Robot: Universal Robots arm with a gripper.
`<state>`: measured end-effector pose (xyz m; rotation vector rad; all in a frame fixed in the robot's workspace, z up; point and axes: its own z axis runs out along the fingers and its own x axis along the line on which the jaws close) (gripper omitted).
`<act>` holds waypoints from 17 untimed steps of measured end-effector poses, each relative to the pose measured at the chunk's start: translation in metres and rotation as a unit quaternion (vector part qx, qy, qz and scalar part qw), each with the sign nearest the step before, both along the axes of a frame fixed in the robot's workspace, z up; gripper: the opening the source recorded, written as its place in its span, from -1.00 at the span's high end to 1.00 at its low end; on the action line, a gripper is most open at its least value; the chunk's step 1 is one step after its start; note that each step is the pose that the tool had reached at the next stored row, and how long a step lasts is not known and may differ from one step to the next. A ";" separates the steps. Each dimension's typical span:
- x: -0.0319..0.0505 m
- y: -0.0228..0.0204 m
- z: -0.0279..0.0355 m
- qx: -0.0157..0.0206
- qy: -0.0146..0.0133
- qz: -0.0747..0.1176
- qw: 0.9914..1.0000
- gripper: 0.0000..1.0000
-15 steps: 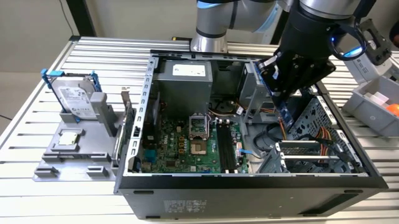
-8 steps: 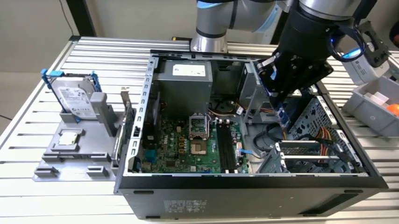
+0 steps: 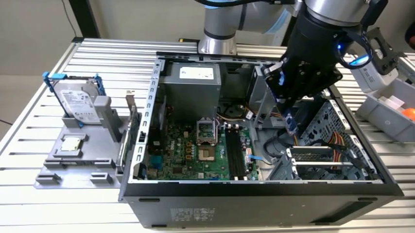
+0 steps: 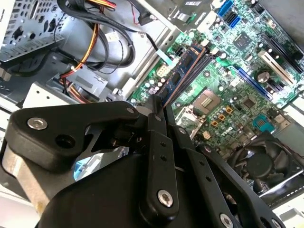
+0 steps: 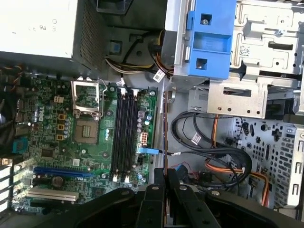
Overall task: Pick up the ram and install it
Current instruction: 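Insert the ram into the slot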
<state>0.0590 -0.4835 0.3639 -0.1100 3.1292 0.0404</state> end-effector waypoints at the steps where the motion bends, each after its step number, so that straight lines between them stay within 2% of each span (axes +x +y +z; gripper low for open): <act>1: -0.0006 0.0000 -0.0009 0.000 0.000 -0.002 1.000 1.00; 17: -0.0105 0.0000 -0.0112 0.000 0.001 -0.038 0.999 1.00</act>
